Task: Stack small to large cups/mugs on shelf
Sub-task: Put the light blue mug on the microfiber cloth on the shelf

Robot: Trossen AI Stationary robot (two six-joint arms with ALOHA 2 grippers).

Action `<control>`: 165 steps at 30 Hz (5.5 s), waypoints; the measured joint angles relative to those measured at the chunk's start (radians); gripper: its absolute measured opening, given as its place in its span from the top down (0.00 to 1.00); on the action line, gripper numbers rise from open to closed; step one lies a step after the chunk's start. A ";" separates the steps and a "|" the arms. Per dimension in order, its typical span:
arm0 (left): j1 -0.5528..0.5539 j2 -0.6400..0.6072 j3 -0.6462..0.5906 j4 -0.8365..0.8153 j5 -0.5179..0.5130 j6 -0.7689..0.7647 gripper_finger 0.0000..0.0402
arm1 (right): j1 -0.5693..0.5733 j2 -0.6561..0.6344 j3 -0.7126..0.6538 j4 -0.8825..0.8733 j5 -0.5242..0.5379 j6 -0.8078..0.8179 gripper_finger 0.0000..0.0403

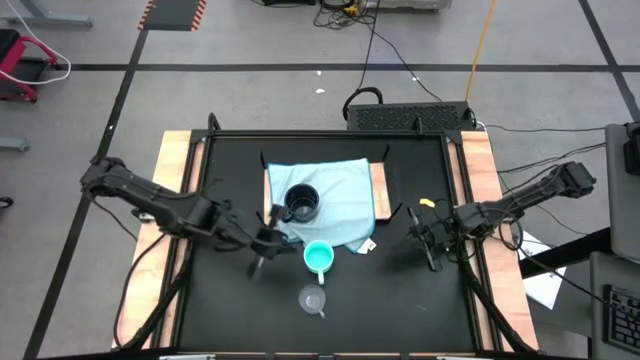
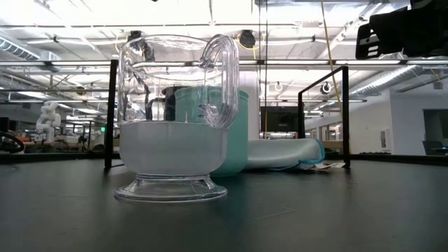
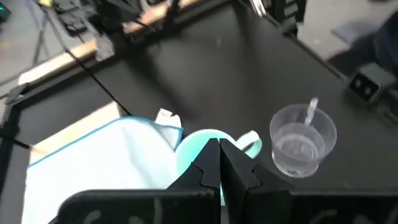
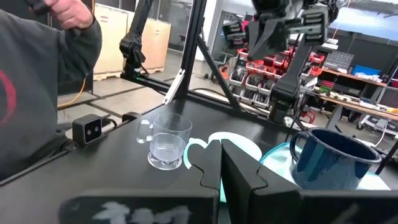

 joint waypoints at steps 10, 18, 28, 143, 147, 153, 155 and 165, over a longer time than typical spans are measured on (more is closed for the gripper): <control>0.044 0.157 0.103 -0.090 0.063 -0.007 0.93 | 0.000 0.000 0.000 -0.001 0.000 -0.002 1.00; 0.071 0.215 0.105 -0.053 0.153 0.017 0.75 | 0.000 0.000 0.000 -0.005 0.000 -0.002 1.00; 0.072 0.242 0.106 -0.051 0.240 0.081 0.60 | 0.000 0.001 0.000 -0.035 0.000 0.000 1.00; 0.107 0.013 0.033 -0.121 0.331 0.260 0.99 | 0.000 0.001 0.000 -0.072 0.000 0.024 1.00; 0.109 -0.085 -0.064 -0.034 0.316 0.230 0.99 | 0.000 0.001 0.000 -0.073 0.000 0.021 1.00; 0.109 -0.194 -0.212 0.123 0.298 0.176 0.99 | 0.000 0.002 0.000 -0.070 0.000 0.021 1.00; 0.106 -0.209 -0.250 0.156 0.297 0.162 0.99 | 0.000 0.001 0.000 -0.069 0.000 0.020 1.00; 0.107 -0.218 -0.386 0.427 0.229 0.128 0.99 | 0.000 0.002 0.000 -0.069 0.000 0.023 1.00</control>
